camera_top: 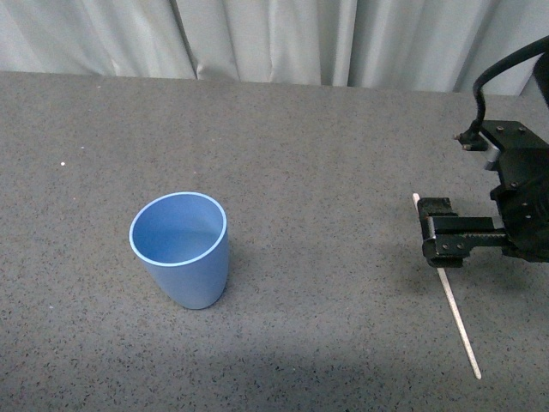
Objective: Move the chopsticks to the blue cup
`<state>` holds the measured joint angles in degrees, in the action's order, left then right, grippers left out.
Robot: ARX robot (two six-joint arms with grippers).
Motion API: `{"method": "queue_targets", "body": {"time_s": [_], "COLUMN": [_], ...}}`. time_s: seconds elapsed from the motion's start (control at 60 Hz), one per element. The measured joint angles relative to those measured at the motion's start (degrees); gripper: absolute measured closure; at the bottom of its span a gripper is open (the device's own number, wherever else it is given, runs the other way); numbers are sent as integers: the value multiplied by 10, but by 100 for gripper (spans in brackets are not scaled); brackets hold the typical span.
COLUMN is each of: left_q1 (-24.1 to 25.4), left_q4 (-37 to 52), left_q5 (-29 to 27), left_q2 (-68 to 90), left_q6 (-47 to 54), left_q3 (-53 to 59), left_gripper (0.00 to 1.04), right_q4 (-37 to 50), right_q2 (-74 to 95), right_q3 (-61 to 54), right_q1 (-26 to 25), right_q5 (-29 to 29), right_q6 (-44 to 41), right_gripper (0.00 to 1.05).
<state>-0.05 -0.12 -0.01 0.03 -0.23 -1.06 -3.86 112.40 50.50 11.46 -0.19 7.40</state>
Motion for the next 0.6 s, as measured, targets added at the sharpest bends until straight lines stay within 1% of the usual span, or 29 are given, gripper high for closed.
{"method": "queue_targets", "body": {"time_s": [0.05,0.233,0.3,0.383,0.417,0.483,0.6], "left_q1": [0,0,0,0,0,0,0], "left_q4": [0,0,0,0,0,0,0], "left_q5": [0,0,0,0,0,0,0], "left_q2": [0,0,0,0,0,0,0], "left_q6": [0,0,0,0,0,0,0], "left_q3": [0,0,0,0,0,0,0], "left_gripper": [7,7,7,7,7,7,7], "right_q4": [0,-17,-23,-28,-28,-32,-37], "right_q2": [23,77,89,97,98,101,103], "right_q3": [20,65,74,82,84,89,91], "right_q1": [4,15,17,19,19,19,19], "right_q5": [7,8,9,17,17,23,27], "right_q6": [8,43,53,60,61,64,69], "right_gripper": [9,10,16,30,32,45,61]}}
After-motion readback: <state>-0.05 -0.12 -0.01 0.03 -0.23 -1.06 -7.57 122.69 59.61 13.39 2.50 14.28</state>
